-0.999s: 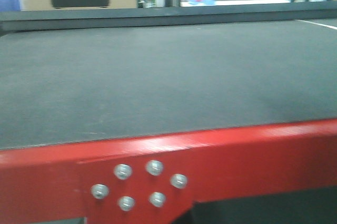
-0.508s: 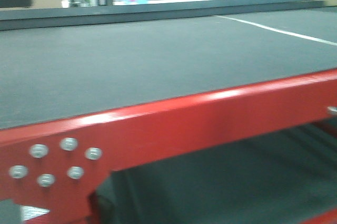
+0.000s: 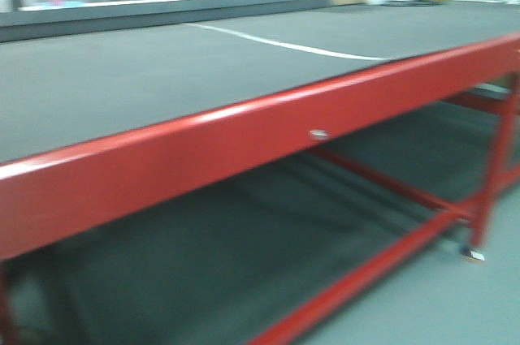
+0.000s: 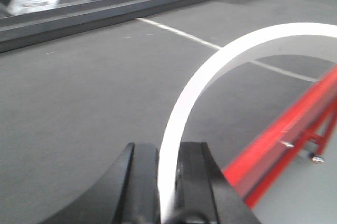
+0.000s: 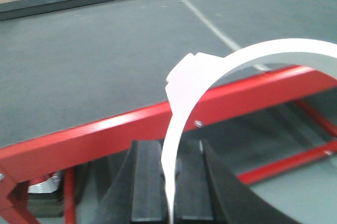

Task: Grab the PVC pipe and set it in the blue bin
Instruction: 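Drive the base away from the table toward the blue bin shelves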

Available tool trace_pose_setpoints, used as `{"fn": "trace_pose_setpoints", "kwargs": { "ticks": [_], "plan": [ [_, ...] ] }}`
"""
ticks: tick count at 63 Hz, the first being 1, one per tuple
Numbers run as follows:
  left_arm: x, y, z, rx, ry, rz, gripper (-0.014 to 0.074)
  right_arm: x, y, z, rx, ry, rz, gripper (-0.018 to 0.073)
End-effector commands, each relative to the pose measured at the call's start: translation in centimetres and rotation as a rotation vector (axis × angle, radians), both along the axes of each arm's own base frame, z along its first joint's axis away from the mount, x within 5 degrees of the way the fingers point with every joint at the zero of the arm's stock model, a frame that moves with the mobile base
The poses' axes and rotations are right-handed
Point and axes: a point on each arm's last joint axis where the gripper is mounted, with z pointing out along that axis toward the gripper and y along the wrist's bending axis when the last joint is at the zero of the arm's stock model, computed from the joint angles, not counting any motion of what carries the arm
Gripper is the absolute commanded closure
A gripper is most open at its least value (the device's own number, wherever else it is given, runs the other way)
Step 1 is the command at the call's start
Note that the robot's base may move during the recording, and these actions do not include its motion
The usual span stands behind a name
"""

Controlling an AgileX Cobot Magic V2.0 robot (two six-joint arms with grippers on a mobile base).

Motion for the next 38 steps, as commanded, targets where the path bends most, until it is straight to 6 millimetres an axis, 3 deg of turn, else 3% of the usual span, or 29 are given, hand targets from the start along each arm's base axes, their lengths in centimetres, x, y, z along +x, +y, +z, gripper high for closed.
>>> {"fn": "trace_pose_setpoints", "kwargs": {
  "ticks": [1, 38],
  "plan": [
    [-0.14, 0.0, 0.28, -0.005, -0.029, -0.001, 0.0708, -0.13, -0.04, 0.17, -0.004, -0.021, -0.006, 0.0722],
    [-0.14, 0.0, 0.28, -0.005, -0.029, -0.001, 0.0708, -0.13, -0.04, 0.17, -0.004, -0.021, -0.006, 0.0722]
  ]
}}
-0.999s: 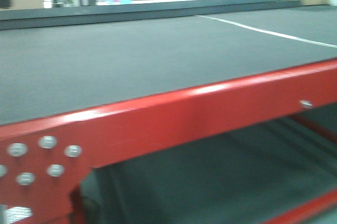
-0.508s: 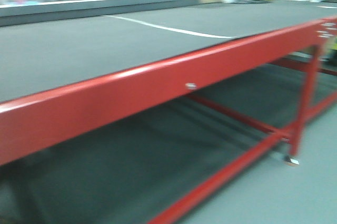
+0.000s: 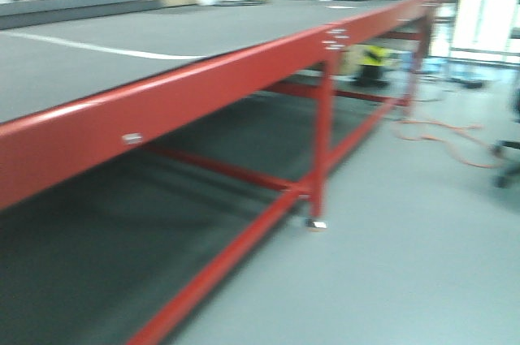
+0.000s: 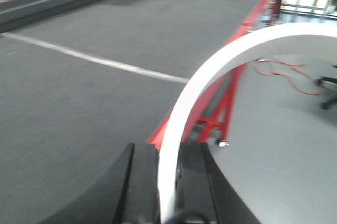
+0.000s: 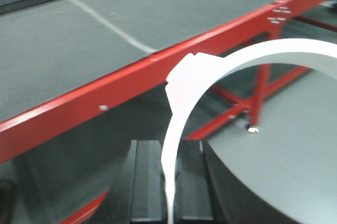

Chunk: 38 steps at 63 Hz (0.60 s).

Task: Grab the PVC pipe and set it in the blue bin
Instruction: 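Drive the base away from the table toward the blue bin shelves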

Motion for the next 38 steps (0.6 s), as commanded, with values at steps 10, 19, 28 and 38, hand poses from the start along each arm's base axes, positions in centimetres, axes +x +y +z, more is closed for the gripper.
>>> {"fn": "trace_pose_setpoints", "kwargs": {
  "ticks": [10, 19, 28, 38],
  "plan": [
    [-0.14, 0.0, 0.28, -0.005, -0.029, -0.001, 0.0708, -0.13, -0.04, 0.17, -0.004, -0.021, -0.006, 0.0722],
    [-0.14, 0.0, 0.28, -0.005, -0.029, -0.001, 0.0708, -0.13, -0.04, 0.17, -0.004, -0.021, -0.006, 0.0722],
    [-0.14, 0.0, 0.28, -0.005, -0.029, -0.001, 0.0708, -0.13, -0.04, 0.17, -0.004, -0.021, -0.006, 0.0722],
    [-0.14, 0.0, 0.28, -0.005, -0.029, -0.001, 0.0708, -0.13, -0.04, 0.17, -0.004, -0.021, -0.006, 0.0722]
  ]
}}
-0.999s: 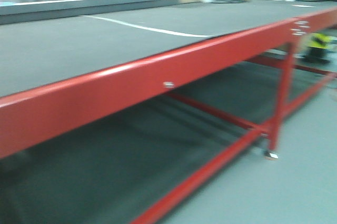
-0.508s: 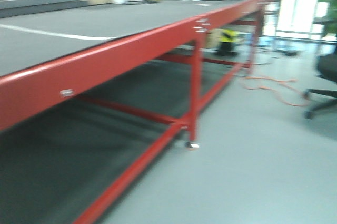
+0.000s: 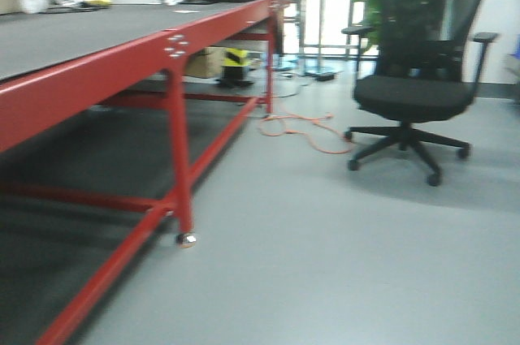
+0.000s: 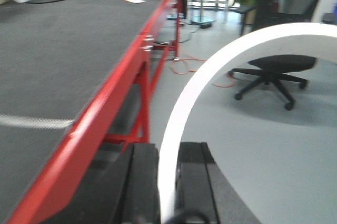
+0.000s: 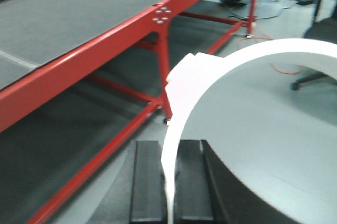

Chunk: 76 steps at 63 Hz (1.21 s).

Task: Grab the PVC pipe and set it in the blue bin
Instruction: 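Drive the base away from the table toward the blue bin shelves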

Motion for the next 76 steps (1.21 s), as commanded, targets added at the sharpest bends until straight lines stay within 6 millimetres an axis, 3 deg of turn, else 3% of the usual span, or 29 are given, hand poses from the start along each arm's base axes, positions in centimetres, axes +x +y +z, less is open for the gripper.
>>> {"fn": "trace_pose_setpoints", "kwargs": {
  "ticks": [1, 76],
  "plan": [
    [-0.14, 0.0, 0.28, -0.005, -0.029, -0.001, 0.0708, -0.13, -0.04, 0.17, -0.004, -0.021, -0.006, 0.0722],
    [-0.11, -0.01, 0.48, -0.007, -0.051, -0.001, 0.0708, -0.13, -0.04, 0.17, -0.004, -0.021, -0.006, 0.0722]
  ]
}}
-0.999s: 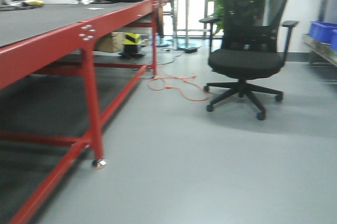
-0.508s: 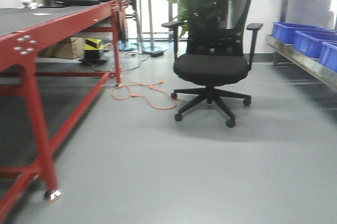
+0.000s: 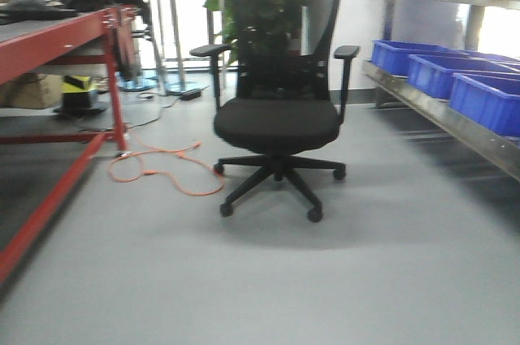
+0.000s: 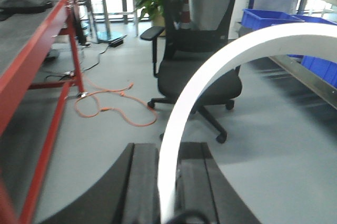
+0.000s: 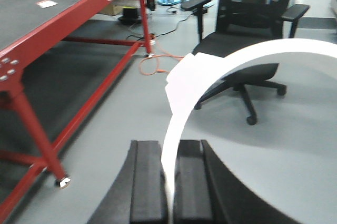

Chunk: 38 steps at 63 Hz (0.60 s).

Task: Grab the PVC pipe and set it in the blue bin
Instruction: 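Drive the base away from the table toward the blue bin shelves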

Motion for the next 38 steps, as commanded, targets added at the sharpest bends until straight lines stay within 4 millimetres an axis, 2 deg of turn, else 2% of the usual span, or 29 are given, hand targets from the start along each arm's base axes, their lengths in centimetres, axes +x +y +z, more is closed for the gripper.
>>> {"fn": "trace_pose_setpoints", "kwargs": {
  "ticks": [1, 38],
  "plan": [
    [-0.12, -0.01, 0.45, -0.007, -0.047, -0.001, 0.0708, -0.13, -0.04, 0.18, -0.004, -0.022, -0.007, 0.0722],
    [-0.12, -0.01, 0.45, -0.007, -0.047, -0.001, 0.0708, -0.13, -0.04, 0.18, -0.004, -0.022, -0.007, 0.0722]
  ]
}}
